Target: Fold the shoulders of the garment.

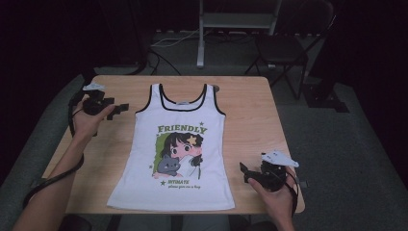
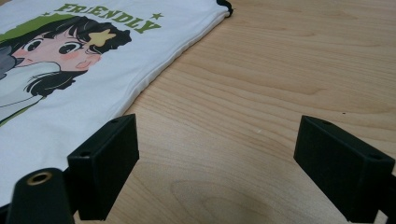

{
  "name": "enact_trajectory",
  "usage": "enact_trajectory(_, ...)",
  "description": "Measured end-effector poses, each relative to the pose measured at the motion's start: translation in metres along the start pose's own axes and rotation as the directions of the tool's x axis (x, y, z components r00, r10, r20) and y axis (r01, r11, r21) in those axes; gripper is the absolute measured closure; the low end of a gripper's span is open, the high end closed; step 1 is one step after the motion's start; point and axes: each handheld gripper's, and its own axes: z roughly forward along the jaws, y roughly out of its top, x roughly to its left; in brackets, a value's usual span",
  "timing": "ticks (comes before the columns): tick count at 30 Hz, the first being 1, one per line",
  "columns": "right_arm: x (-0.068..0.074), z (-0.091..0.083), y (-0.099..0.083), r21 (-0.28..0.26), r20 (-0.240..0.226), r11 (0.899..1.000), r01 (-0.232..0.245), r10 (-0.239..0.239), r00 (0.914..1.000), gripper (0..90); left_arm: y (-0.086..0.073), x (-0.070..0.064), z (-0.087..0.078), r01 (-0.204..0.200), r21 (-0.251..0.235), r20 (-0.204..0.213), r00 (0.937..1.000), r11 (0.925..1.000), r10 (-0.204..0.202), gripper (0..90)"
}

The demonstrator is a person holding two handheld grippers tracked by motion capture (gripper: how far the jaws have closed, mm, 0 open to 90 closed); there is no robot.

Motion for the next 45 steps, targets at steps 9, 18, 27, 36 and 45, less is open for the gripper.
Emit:
enact_trajectory(9,-0.001,0.000,-0.001,-0.007,0.001,1.000,0.000,0.000,1.0000,13.3,0.027,-0.005,0.041,0.032,0.019,-0.016,0.9994,0.9993,-0.032,19.9)
enact_trajectory(18,-0.002,0.000,0.000,-0.013,-0.001,1.000,0.002,-0.002,1.0000,13.3,0.050,-0.008,0.072,0.066,0.065,-0.020,0.9977,0.9957,-0.065,20.0)
enact_trajectory(27,-0.001,-0.002,0.001,-0.017,-0.004,1.000,0.004,-0.004,1.0000,13.3,0.055,-0.005,0.101,0.196,0.115,-0.018,0.9805,0.9738,-0.196,20.3)
enact_trajectory(36,0.002,-0.002,0.003,-0.026,-0.015,0.999,0.020,-0.020,0.9997,13.3,0.050,-0.005,0.118,0.204,0.160,-0.024,0.9790,0.9658,-0.203,32.0)
enact_trajectory(45,0.002,0.000,0.002,-0.019,-0.015,1.000,0.022,-0.023,0.9996,13.3,0.040,-0.005,0.132,0.201,0.194,-0.026,0.9795,0.9603,-0.200,44.3)
